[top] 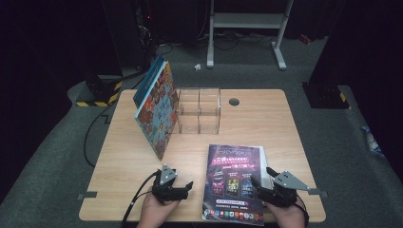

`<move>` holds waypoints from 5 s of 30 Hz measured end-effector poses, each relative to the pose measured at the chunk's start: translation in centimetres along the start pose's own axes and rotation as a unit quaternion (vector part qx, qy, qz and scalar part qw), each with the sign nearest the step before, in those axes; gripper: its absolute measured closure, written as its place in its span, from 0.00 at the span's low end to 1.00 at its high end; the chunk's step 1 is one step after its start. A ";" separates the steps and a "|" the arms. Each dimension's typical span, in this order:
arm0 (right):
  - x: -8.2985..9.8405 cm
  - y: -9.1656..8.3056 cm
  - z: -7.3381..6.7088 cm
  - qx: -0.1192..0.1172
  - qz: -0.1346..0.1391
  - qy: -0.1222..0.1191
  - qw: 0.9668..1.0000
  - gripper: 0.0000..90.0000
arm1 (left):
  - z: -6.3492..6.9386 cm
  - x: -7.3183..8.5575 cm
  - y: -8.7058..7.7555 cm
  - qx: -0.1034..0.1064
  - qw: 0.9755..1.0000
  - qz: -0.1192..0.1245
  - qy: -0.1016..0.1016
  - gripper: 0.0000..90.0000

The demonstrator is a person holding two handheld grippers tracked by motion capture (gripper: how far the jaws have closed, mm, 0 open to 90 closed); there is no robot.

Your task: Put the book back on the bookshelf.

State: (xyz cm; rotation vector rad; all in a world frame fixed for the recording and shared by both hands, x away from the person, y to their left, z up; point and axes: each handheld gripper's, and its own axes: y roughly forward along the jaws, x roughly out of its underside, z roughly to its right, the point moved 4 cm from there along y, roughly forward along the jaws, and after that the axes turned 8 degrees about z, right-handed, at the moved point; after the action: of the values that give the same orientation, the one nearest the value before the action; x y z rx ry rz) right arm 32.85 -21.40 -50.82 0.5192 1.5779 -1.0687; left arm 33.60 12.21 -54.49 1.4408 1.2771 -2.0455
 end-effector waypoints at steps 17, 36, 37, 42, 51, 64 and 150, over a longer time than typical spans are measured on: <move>0.8 -0.1 -2.1 0.006 -0.049 0.018 0.999 0.31 | 4.7 -1.3 1.8 0.047 0.999 0.022 0.014 0.21; 1.1 0.1 -2.4 0.010 -0.058 0.056 0.997 0.27 | 5.7 -0.6 2.7 0.031 0.998 -0.015 0.051 0.22; 1.1 0.2 -2.4 0.006 -0.060 0.059 0.996 0.27 | 5.6 -0.6 2.7 0.031 0.998 -0.015 0.050 0.22; 0.8 0.3 -2.8 0.007 -0.069 0.064 0.996 0.25 | 5.5 -0.7 2.7 0.033 0.998 -0.020 0.045 0.22; 0.1 0.5 -3.4 0.003 -0.056 0.071 0.996 0.28 | 5.0 -0.5 2.1 0.024 0.998 -0.022 0.050 0.22; -0.9 0.7 -3.6 0.005 -0.051 0.059 0.997 0.33 | 4.7 -0.3 2.0 0.017 0.998 -0.021 0.048 0.23; -2.1 1.6 -1.1 -0.037 -0.024 0.198 0.979 0.64 | 4.2 -0.3 2.2 0.028 0.999 -0.029 0.027 0.28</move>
State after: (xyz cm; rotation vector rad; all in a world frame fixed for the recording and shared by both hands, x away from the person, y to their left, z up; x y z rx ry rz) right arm 34.17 -19.23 -49.43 0.6776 1.9792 -0.9774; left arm 32.78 7.55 -54.94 1.5097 1.3076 -2.1087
